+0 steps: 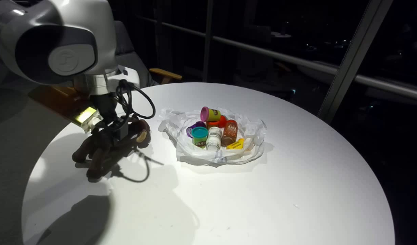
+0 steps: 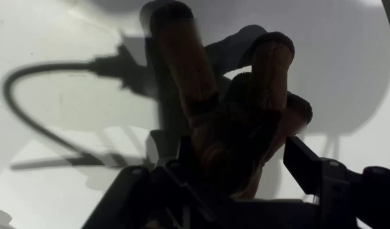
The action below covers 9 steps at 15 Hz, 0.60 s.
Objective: Put the objects on the table in the plastic bag
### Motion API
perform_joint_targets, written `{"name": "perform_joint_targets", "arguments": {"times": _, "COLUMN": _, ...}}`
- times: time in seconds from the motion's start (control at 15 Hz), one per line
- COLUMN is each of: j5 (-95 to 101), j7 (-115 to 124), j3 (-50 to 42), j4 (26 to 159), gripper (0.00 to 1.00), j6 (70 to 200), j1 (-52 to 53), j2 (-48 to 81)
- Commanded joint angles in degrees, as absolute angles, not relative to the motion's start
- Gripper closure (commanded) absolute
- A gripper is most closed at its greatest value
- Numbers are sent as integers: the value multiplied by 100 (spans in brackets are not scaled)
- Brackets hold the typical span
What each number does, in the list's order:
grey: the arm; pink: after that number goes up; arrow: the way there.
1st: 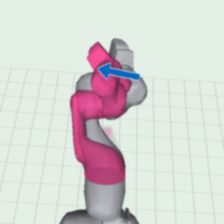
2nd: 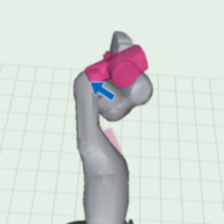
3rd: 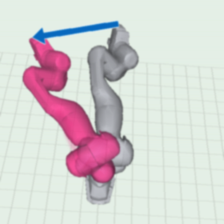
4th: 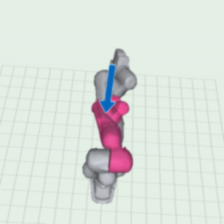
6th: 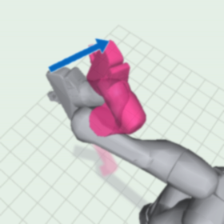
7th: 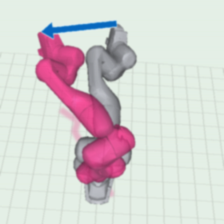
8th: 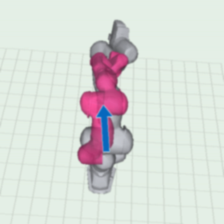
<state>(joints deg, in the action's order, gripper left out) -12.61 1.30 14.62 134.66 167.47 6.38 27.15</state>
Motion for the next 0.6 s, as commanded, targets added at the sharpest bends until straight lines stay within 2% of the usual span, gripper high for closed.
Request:
{"name": "perform_joint_targets", "arguments": {"times": 0.0, "j5": -1303, "j7": -50, "j3": 1671, "j4": 13571, "gripper": 54, "j6": 17178, "j1": 353, "j2": 2635}}
{"name": "perform_joint_targets", "arguments": {"times": 0.27, "j5": -1292, "j7": -166, "j3": 1775, "j4": 13676, "gripper": 85, "j6": 17246, "j1": -29, "j2": 2445}}
{"name": "perform_joint_targets", "arguments": {"times": 0.53, "j5": -1527, "j7": -570, "j3": 2245, "j4": 13720, "gripper": 92, "j6": 16806, "j1": -830, "j2": 2014}}
